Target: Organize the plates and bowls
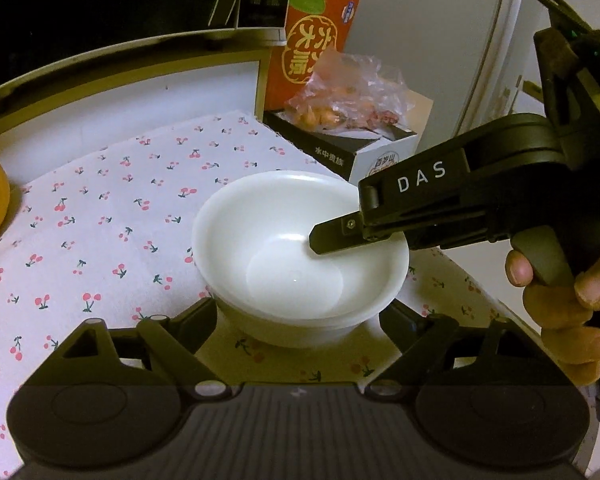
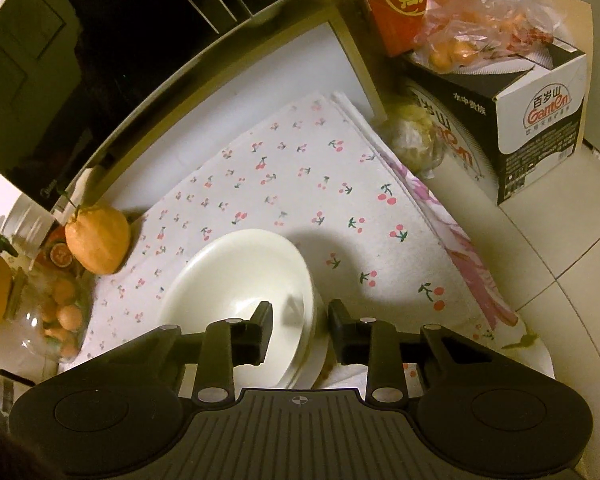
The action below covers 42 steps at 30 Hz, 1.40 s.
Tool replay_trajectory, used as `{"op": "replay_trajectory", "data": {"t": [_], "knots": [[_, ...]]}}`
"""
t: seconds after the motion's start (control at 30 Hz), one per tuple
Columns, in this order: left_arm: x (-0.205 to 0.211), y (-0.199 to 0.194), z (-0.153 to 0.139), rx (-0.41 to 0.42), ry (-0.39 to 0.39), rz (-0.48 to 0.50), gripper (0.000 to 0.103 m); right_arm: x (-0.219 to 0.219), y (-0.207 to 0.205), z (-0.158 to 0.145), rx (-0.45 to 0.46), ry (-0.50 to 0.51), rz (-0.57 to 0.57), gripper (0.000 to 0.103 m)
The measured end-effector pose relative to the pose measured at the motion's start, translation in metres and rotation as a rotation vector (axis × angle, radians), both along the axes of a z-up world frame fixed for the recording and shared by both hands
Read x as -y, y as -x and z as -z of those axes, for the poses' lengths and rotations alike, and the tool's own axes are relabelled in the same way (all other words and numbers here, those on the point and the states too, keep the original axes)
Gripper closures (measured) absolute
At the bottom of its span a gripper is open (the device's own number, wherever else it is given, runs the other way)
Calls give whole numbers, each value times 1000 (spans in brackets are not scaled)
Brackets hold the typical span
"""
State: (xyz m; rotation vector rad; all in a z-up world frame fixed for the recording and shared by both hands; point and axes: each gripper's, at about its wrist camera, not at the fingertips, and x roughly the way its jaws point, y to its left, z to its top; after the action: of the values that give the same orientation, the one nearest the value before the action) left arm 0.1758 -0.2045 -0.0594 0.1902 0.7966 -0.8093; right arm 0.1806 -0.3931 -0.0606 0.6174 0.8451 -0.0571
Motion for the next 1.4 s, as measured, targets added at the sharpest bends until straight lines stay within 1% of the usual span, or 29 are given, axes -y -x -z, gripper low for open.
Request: {"op": "replay_trajectory", "data": {"t": [0.3, 0.53, 0.83, 0.9, 1.03, 1.2, 1.4], "knots": [[-11, 1, -11, 10, 53, -35, 17, -5, 4, -9, 33, 14, -24, 75], [-17, 8, -23, 40, 66, -43, 17, -10, 11, -23, 76, 23, -35, 75], [-30, 24, -51, 88, 76, -63, 17, -25, 27, -55, 156, 29, -61, 75], [-34, 29, -58, 109, 74, -76, 18, -29, 32, -64, 177, 33, -71, 75], [-43, 41, -69, 130, 70, -89, 20, -39, 39, -81, 213, 53, -95, 75], [-55, 52, -79, 137, 85, -108, 21, -51, 48, -93, 227, 68, -122, 75], [-68, 62, -86, 134, 99, -122, 23, -63, 59, -100, 233, 56, -138, 75]]}}
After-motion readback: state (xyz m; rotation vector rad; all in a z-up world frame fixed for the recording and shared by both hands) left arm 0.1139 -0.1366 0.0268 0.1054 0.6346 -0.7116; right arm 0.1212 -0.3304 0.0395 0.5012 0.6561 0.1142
